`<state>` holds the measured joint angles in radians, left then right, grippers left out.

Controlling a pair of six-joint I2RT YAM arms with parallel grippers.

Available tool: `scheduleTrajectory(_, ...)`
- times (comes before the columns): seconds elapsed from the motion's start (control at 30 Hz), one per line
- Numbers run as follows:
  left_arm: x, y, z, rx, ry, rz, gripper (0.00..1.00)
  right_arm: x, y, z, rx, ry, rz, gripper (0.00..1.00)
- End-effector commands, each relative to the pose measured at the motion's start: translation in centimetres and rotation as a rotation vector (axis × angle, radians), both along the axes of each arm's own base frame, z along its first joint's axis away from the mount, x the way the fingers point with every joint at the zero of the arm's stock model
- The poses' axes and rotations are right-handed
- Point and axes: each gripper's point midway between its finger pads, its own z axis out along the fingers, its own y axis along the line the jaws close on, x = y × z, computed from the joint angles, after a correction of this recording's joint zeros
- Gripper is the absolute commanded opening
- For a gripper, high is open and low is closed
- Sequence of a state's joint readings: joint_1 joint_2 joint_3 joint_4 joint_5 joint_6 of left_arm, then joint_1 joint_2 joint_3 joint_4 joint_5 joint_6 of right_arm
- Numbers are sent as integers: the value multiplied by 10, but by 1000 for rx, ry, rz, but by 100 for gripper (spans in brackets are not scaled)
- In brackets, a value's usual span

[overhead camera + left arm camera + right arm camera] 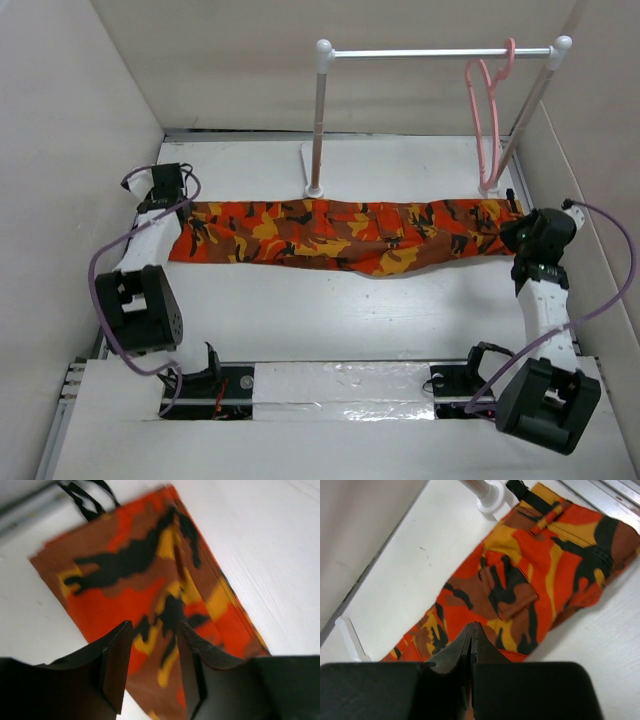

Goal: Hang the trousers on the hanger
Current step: Fold the trousers at the center of the board.

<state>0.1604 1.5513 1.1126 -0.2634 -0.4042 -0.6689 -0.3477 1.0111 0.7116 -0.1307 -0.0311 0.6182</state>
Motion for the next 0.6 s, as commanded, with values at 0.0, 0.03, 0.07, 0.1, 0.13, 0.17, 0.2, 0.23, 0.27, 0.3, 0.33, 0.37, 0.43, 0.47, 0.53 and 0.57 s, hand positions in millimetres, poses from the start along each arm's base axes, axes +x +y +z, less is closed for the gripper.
scheduleTrajectory(0.0, 1, -50, 31, -113, -166, -96, 36, -3, 5, -2, -10, -129, 48, 0)
scheduleTrajectory(0.03, 0, -72, 33, -142, -188, -145, 27, -4, 9, -6, 4, -127, 73, 0)
scheduleTrajectory(0.07, -6, -89, 48, -164, -256, -185, 21, -5, 13, -12, 5, -111, 99, 0)
scheduleTrajectory(0.1, -21, -104, 28, -183, -232, -220, 10, -5, 19, -21, 23, -88, 138, 6)
scheduleTrajectory(0.13, -24, -117, 29, -187, -272, -248, 6, -4, 25, -28, 42, -78, 171, 18)
scheduleTrajectory(0.17, -33, -143, 37, -203, -322, -318, 4, -4, 28, -34, 52, -60, 188, 25)
scheduleTrajectory(0.2, -47, -153, 14, -214, -288, -347, 3, -5, 32, -50, 83, -7, 208, 30)
scheduleTrajectory(0.23, -55, -160, 8, -222, -272, -367, 1, -6, 39, -55, 81, 13, 265, 35)
scheduleTrajectory(0.27, -63, -179, 8, -233, -277, -415, 0, -7, 42, -62, 88, 27, 286, 36)
scheduleTrajectory(0.3, -74, -187, -7, -240, -254, -434, 0, -9, 47, -67, 97, 28, 310, 39)
scheduleTrajectory(0.33, -76, -200, -9, -252, -270, -473, 1, -8, 57, -69, 101, 13, 362, 46)
scheduleTrajectory(0.37, -78, -214, -13, -276, -273, -519, 13, -13, 64, -80, 111, 29, 379, 48)
scheduleTrajectory(0.43, -85, -243, -25, -309, -240, -596, 20, -15, 71, -86, 108, 40, 398, 49)
scheduleTrajectory(0.47, -86, -251, -30, -313, -219, -615, 24, -19, 79, -93, 115, 54, 417, 49)
scheduleTrajectory(0.53, -83, -268, -46, -297, -162, -645, 37, -20, 85, -97, 113, 52, 432, 50)
scheduleTrajectory(0.57, -83, -273, -61, -293, -112, -654, 40, -21, 90, -102, 125, 64, 444, 53)
